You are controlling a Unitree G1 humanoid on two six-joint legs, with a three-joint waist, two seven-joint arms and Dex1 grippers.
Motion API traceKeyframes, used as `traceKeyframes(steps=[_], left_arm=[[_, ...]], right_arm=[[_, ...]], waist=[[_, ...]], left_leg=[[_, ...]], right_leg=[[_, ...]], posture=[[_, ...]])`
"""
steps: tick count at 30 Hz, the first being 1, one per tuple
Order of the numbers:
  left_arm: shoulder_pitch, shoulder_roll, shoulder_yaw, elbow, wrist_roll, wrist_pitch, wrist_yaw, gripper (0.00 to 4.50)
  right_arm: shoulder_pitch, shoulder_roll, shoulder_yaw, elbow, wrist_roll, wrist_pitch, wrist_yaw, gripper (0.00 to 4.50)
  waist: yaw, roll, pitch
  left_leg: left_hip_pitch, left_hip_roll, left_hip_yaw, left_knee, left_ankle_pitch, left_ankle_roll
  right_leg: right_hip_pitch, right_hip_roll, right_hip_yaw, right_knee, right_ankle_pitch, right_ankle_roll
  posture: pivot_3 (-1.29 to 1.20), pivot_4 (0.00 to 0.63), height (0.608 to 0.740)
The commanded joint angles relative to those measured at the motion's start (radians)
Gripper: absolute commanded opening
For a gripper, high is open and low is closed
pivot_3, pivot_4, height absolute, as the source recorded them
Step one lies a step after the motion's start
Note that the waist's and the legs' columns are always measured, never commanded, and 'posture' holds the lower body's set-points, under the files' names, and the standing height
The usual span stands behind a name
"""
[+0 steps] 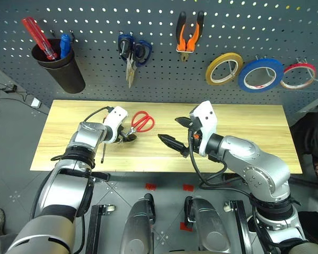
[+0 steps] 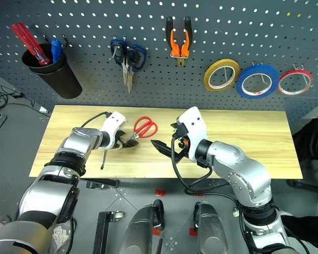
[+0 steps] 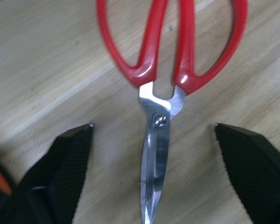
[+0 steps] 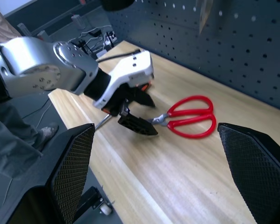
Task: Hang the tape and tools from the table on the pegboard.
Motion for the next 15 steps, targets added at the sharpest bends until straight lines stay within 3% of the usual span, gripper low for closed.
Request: traceKeyframes(steps=[1, 10, 15], left_arm=[[0.011, -0.01, -0.035, 0.062, 0.044, -0.02, -0.04, 3.01], [0.018, -0.016, -0.019, 0.086, 0.064, -0.049, -0.043, 0.33], [0.04, -0.015, 0.032, 0.055, 0.043, -0.079, 0.012, 0.33]], right_arm=[[-0.008, 0.001, -0.018, -0.02, 0.033, 0.003, 0.017, 4.5], [-0.008, 0.002, -0.053, 0.009, 0.052, 0.011, 0.016, 4.5], [0.001, -0.008, -0.051, 0.001, 0.035, -0.011, 0.007, 4.5]], waist=[[0.0, 0.0, 0.0], [-0.001, 0.0, 0.0], [-0.001, 0.0, 0.0]], left_leg=[[0.0, 0.0, 0.0, 0.0, 0.0, 0.0], [0.0, 0.0, 0.0, 0.0, 0.0, 0.0], [0.001, 0.0, 0.0, 0.001, 0.0, 0.0]], right_leg=[[0.0, 0.0, 0.0, 0.0, 0.0, 0.0], [0.0, 0.0, 0.0, 0.001, 0.0, 0.0], [0.0, 0.0, 0.0, 0.001, 0.0, 0.0]], posture=[[-0.22, 0.365, 0.74], [-0.22, 0.358, 0.74], [-0.22, 0.356, 0.74]])
